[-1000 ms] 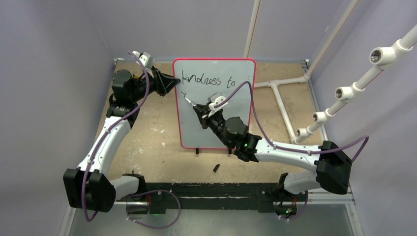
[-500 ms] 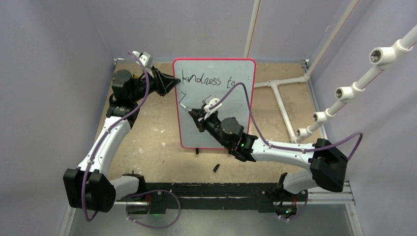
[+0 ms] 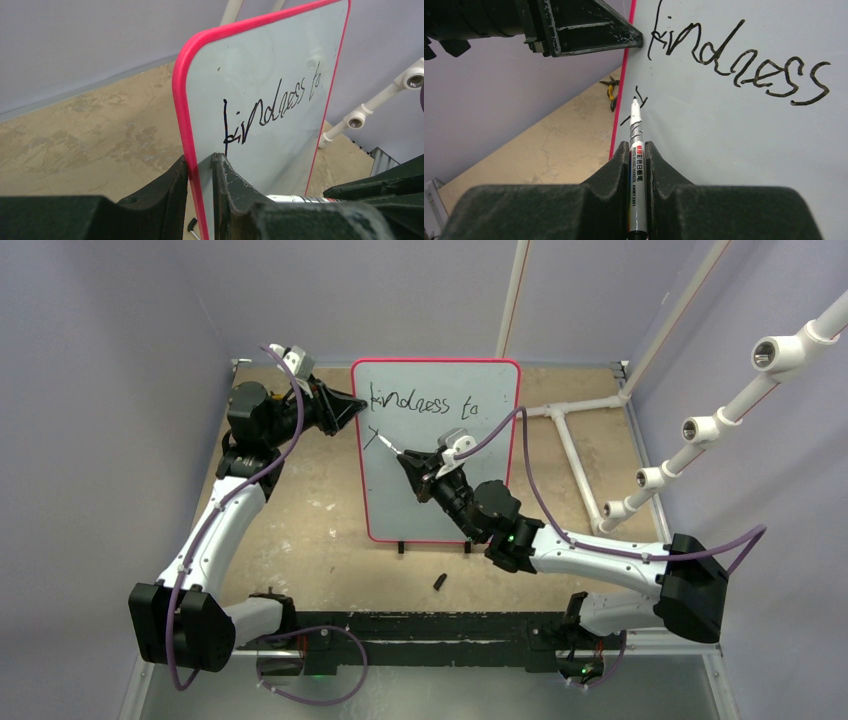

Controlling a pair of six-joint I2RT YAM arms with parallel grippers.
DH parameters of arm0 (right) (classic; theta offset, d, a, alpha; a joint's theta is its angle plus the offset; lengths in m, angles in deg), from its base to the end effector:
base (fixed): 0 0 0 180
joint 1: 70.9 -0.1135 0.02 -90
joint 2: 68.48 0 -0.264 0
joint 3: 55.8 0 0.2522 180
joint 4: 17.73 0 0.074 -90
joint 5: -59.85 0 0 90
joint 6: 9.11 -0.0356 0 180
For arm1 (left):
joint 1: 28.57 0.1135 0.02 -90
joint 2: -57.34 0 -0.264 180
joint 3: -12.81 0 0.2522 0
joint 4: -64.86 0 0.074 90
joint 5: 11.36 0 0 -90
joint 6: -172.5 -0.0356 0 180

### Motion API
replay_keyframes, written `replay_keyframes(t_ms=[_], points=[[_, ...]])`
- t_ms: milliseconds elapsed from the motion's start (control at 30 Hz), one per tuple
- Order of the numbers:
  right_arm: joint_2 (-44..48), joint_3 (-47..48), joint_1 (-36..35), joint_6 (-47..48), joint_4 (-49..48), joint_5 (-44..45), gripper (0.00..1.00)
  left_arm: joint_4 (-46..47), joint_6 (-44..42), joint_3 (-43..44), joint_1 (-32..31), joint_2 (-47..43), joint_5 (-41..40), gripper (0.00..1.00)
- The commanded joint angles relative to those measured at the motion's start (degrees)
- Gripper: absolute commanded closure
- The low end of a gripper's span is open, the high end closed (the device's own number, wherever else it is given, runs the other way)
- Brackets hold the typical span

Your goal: Write a sentence on the whiteboard

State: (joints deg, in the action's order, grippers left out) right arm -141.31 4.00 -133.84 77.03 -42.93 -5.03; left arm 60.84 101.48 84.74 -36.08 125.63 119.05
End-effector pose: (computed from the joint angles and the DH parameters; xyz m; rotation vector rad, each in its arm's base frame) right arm 0.1461 0.2528 0.3313 -0.3442 1.3692 0.6748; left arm 0.2698 -0.0588 0.3741 0.4093 1.6002 -0.9088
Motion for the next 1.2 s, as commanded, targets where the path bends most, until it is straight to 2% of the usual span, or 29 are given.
replay_keyframes(t_ms=[0,367,833,1167], points=[[0.3,1.0,0.5,0.7,-1.5,3.1,1.00,0.0,-0.1,-1.1,-0.1,0.4,0.8,1.00],[-0.3,1.1,1.8,0.3,-0.5,4.2,1.00,0.0,-0.1,-1.1,-0.1,0.4,0.8,1.00],[-2.4,2.2,2.3,0.6,1.5,0.0,1.00,0.1,-0.1,-1.0,-0.1,0.4,0.8,1.00],[0.1,0.3,2.3,-1.2,4.0,3.4,1.00,0.1,-0.1,-1.0,-0.1,0.4,0.8,1.00]])
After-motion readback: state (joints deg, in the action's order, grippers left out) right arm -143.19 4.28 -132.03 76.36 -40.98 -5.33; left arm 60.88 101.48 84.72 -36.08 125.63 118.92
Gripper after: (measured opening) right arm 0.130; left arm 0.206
